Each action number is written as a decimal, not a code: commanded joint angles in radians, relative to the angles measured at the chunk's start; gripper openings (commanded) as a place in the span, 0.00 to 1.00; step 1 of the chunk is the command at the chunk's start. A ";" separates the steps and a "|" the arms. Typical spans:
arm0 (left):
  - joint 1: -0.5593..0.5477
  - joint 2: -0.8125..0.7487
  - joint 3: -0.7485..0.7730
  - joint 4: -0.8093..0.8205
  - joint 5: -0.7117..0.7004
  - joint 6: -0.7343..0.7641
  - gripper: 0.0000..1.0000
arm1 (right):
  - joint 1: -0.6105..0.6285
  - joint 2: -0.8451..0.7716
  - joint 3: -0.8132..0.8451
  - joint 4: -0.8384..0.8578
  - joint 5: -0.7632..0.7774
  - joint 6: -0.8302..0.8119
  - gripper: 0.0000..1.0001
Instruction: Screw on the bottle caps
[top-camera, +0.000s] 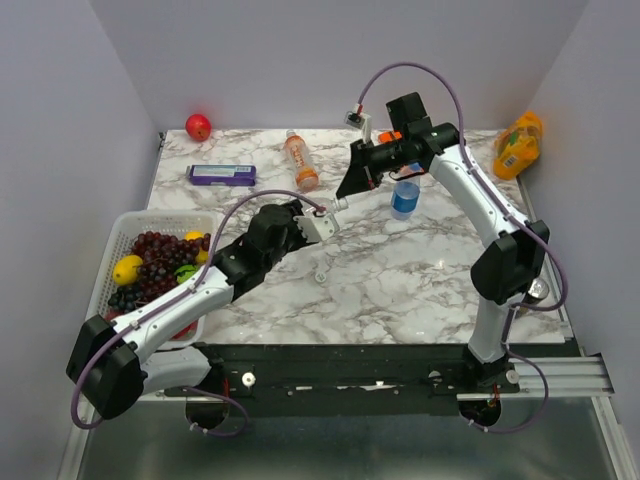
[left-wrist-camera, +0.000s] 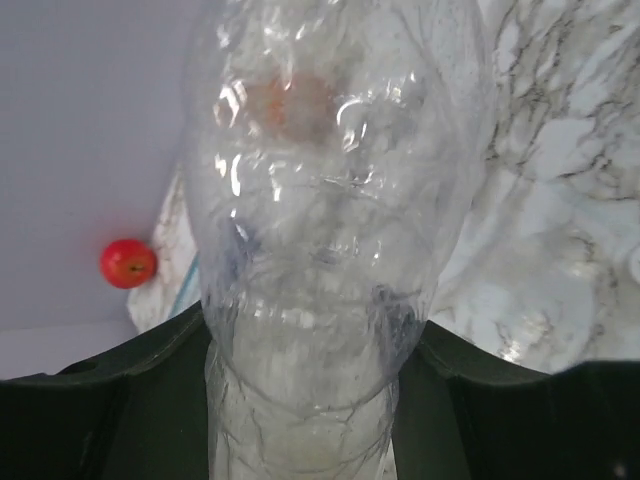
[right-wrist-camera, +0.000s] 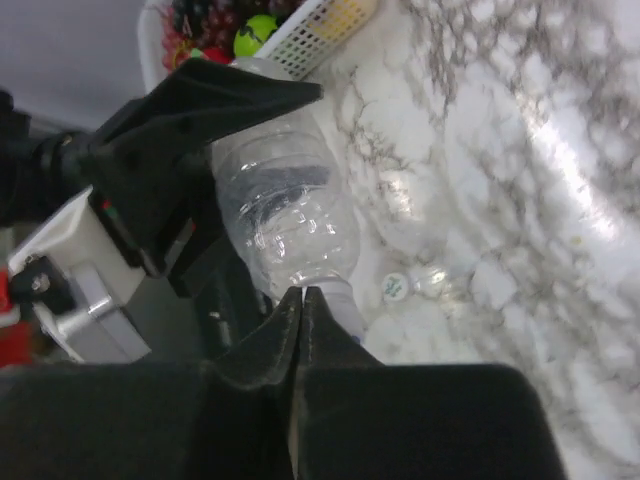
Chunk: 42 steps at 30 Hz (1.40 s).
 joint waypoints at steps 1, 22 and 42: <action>-0.023 -0.007 -0.032 0.475 -0.267 0.247 0.00 | -0.033 0.055 -0.062 -0.044 -0.147 0.432 0.00; 0.015 -0.076 0.075 -0.035 0.312 -0.487 0.00 | -0.081 -0.402 -0.464 0.660 -0.100 0.260 0.69; 0.014 -0.037 0.134 -0.012 0.401 -0.607 0.00 | -0.061 -0.363 -0.495 0.776 0.142 0.431 0.67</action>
